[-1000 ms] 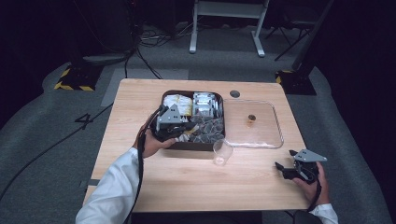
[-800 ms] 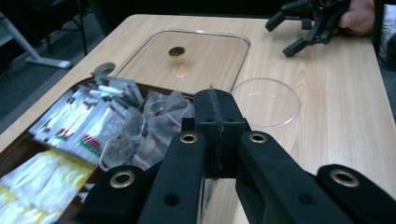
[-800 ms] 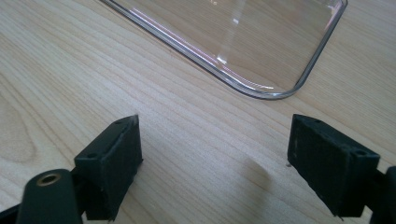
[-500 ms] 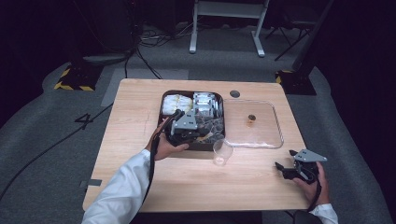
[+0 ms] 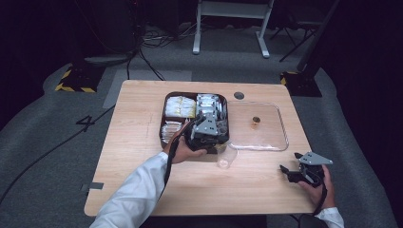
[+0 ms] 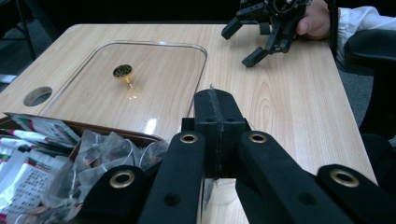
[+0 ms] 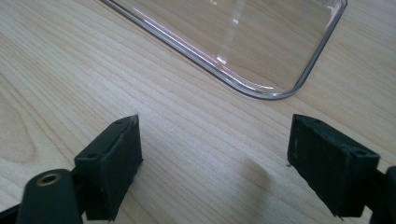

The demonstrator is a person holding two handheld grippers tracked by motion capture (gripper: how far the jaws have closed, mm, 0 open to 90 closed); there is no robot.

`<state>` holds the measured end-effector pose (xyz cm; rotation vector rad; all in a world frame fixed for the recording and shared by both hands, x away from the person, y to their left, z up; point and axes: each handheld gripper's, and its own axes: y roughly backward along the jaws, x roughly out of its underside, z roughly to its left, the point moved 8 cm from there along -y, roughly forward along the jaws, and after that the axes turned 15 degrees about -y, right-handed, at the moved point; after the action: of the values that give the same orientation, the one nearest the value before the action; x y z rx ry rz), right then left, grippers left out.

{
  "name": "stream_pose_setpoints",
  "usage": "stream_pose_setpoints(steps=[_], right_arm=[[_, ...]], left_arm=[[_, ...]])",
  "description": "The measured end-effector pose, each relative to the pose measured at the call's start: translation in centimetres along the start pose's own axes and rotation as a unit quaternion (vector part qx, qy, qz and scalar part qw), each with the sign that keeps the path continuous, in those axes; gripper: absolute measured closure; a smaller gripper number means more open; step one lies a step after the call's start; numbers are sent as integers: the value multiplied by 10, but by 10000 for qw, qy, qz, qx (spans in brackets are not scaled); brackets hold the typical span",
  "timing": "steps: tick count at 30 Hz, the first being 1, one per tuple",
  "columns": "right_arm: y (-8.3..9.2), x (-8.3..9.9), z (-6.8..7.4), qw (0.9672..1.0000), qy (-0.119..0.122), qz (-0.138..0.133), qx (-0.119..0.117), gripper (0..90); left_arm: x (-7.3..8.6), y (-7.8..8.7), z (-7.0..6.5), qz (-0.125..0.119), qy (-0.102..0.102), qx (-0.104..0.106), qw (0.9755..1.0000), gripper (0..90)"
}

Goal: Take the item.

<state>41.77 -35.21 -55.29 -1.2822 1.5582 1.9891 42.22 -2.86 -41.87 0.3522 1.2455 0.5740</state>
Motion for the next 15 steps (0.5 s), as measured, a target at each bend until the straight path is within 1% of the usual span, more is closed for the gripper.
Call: stream_pose_setpoints(steps=[7,9,10,13,15], right_arm=[[0,0,0,10000,2,0,5,180],[0,0,0,10000,-1,-2,2,180],[0,0,0,10000,1,-4,6,180],[0,0,0,10000,-1,-2,3,180],[0,0,0,10000,1,-3,6,180]], left_arm=[[3,-10,0,59,20,57,10000,900],[4,-13,0,30,56,66,10000,900],[4,-15,0,-31,78,87,9999,900],[4,-18,0,-29,62,133,9999,900],[5,-24,-2,24,35,191,9998,900]])
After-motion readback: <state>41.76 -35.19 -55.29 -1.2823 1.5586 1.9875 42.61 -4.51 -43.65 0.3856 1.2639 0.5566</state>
